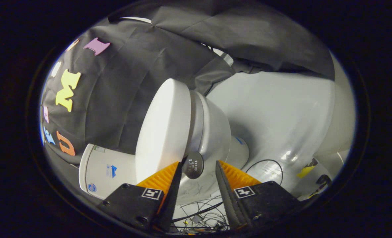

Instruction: Open the toilet lid.

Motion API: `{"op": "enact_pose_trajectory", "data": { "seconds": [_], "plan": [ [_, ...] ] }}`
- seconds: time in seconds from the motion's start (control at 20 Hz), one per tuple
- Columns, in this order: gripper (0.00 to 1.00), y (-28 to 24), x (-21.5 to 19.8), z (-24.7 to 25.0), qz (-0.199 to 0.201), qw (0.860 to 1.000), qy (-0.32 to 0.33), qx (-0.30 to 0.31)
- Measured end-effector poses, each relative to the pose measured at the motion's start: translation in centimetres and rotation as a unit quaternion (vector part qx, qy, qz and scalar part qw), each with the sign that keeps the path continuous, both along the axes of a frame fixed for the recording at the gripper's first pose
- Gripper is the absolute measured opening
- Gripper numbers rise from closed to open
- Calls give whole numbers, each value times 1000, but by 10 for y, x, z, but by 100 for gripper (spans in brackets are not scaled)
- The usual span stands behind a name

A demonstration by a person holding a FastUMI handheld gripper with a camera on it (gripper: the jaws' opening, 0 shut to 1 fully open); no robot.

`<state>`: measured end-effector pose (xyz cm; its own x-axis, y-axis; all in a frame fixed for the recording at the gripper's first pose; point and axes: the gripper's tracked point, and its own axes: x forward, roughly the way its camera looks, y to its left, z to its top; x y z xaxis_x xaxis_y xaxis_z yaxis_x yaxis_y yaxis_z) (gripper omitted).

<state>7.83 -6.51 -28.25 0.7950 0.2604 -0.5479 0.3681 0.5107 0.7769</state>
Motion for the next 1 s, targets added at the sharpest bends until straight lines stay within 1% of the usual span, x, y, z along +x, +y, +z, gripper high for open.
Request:
{"op": "enact_pose_trajectory", "data": {
  "seconds": [0.15,0.2,0.3,0.45,0.5,0.7,0.9,0.95,1.0],
  "plan": [
    [45,4,4,3,5,1000,-8,21],
    [38,3,6,2,0,1000,-10,19],
    [24,2,6,2,3,1000,-13,20],
    [21,1,6,4,7,999,-15,36],
    [20,1,6,4,9,999,-18,32],
    [14,-5,4,9,21,999,-25,-18],
    [12,-7,5,12,1,1000,5,2],
    [12,-6,5,10,4,1000,7,0],
    [12,-6,4,10,-2,1000,9,4]
  ]
}}
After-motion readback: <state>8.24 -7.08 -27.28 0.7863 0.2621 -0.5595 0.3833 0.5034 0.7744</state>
